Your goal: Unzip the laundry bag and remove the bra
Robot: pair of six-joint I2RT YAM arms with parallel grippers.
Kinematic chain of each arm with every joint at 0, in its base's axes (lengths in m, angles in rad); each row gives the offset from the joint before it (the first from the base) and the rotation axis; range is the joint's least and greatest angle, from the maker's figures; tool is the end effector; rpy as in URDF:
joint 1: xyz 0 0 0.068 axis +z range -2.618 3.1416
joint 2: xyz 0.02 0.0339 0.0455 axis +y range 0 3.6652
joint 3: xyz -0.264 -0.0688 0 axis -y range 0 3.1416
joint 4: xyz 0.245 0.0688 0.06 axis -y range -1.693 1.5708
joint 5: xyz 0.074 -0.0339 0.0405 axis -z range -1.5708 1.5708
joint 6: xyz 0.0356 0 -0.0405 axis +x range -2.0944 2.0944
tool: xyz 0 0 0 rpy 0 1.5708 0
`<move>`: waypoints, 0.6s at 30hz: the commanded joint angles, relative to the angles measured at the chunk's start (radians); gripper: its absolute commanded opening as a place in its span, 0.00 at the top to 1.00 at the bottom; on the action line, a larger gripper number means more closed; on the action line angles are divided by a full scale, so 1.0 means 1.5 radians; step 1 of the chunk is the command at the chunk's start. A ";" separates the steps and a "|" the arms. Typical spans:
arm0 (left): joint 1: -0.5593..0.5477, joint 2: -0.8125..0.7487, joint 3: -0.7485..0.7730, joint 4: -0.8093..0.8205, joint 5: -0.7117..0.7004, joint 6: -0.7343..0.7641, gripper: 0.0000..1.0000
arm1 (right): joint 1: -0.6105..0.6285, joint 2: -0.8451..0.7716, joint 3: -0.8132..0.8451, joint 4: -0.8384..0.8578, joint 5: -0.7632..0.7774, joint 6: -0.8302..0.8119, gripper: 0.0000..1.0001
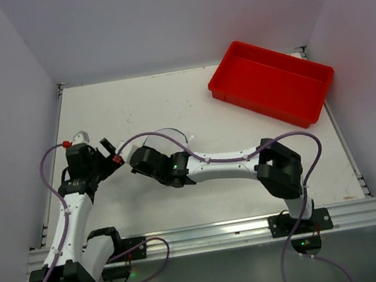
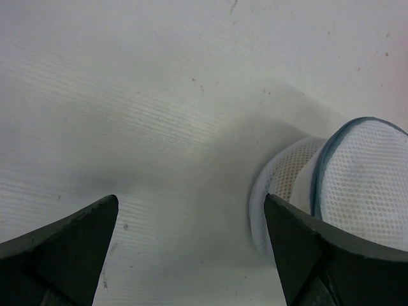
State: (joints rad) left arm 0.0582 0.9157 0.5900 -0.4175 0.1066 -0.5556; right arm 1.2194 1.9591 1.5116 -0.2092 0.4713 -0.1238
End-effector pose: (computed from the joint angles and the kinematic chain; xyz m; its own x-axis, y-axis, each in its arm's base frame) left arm 0.1909 0.0073 0.2273 -0.5846 -0.5594 -0.5876 -0.3390 0.8264 -0.4495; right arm 0.1703 0.4174 0.2414 -0.1205 -0.6484 -0.7517 -0.7332 0.5686 -0.3729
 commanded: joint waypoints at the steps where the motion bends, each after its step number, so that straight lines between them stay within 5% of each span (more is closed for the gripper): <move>1: 0.005 -0.012 -0.004 0.036 0.058 0.014 0.00 | 0.005 -0.037 0.012 0.039 0.026 -0.004 1.00; 9: 0.005 -0.016 -0.002 0.064 0.213 -0.006 0.00 | 0.004 -0.121 -0.035 0.048 0.002 0.059 1.00; 18: 0.003 -0.033 -0.017 0.104 0.296 -0.048 0.05 | 0.000 -0.181 -0.101 0.058 0.125 0.241 1.00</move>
State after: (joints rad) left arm 0.0586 0.8780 0.5735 -0.3225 0.4545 -0.5900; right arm 1.2221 1.7576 1.4014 -0.1547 0.5457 0.0856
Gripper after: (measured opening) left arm 0.956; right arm 0.027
